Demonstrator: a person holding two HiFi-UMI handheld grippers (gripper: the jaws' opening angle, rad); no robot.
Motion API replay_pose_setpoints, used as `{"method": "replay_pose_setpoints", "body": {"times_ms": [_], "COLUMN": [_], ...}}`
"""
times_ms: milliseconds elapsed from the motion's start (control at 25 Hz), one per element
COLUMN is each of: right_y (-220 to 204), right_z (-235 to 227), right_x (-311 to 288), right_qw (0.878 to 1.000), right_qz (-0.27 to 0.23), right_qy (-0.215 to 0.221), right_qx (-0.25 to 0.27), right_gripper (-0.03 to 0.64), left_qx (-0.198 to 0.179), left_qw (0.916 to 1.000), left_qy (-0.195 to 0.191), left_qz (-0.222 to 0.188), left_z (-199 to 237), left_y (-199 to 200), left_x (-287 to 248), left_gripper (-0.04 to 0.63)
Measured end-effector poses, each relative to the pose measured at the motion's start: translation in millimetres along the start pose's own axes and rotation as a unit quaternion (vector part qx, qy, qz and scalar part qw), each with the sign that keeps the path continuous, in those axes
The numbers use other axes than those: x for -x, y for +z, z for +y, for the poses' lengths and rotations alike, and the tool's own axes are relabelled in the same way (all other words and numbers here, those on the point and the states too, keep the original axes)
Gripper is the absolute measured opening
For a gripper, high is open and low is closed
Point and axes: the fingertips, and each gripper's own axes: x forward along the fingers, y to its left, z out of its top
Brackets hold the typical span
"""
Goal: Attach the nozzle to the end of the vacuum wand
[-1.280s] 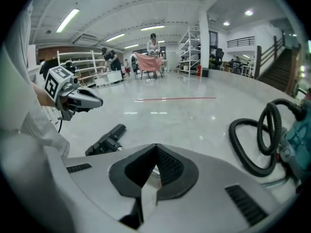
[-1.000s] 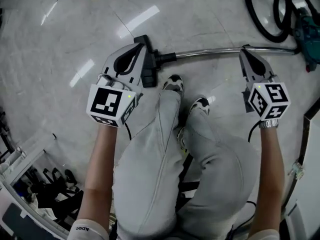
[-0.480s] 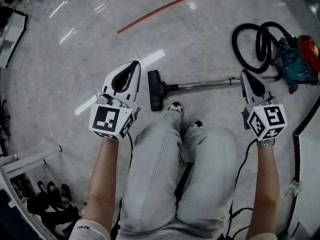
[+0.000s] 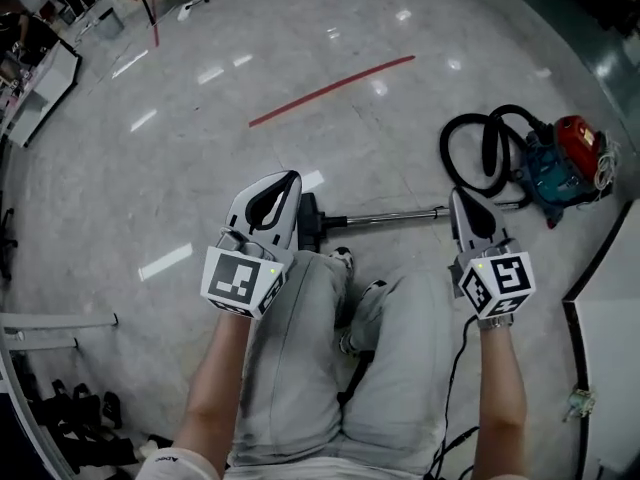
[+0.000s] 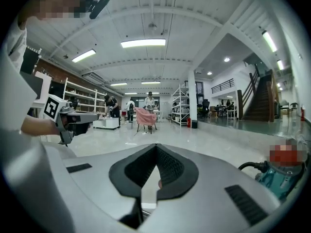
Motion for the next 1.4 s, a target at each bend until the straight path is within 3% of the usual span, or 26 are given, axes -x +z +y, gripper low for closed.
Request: {"method": "replay_pose_setpoints", "body": {"times_ms": [120, 400, 680, 880, 1120, 1400], "right_y": [3, 3, 2, -6, -7, -7], "right_z": [18, 57, 74, 76, 78, 79], "right_x": [14, 34, 56, 54, 54, 57], "right_qw": [1.000, 1.000, 0.999, 0.998, 0.997, 0.996], "right_qz": [-0.004, -0.016, -0.037, -0.024, -0.018, -0.018], "right_qy": [0.004, 0.000, -0.022, -0.041, -0.048, -0.055], "right_qx": [0.002, 0.026, 0.032, 0.032, 0.049, 0.066], "right_gripper": [0.003, 0.004, 0.005, 0.003, 0.003, 0.003], "left_qx": [-0.006, 0.036, 0.016, 0.011, -0.042, -0.024], "left_qw": [1.0000, 0.9988, 0.9994, 0.9996, 0.9989, 0.9994], "left_qy": [0.004, -0.028, -0.022, -0.023, -0.020, -0.013], "left_qz": [0.000, -0.017, -0.020, -0.012, -0.008, -0.021], "left_z": [-10, -43, -59, -62, -73, -70], "left_y": [11, 22, 18, 15, 18, 22], "left_x": [11, 36, 58, 60, 61, 64], "left_gripper": [0.011, 0.011, 0.011, 0.011, 0.011, 0.011]}}
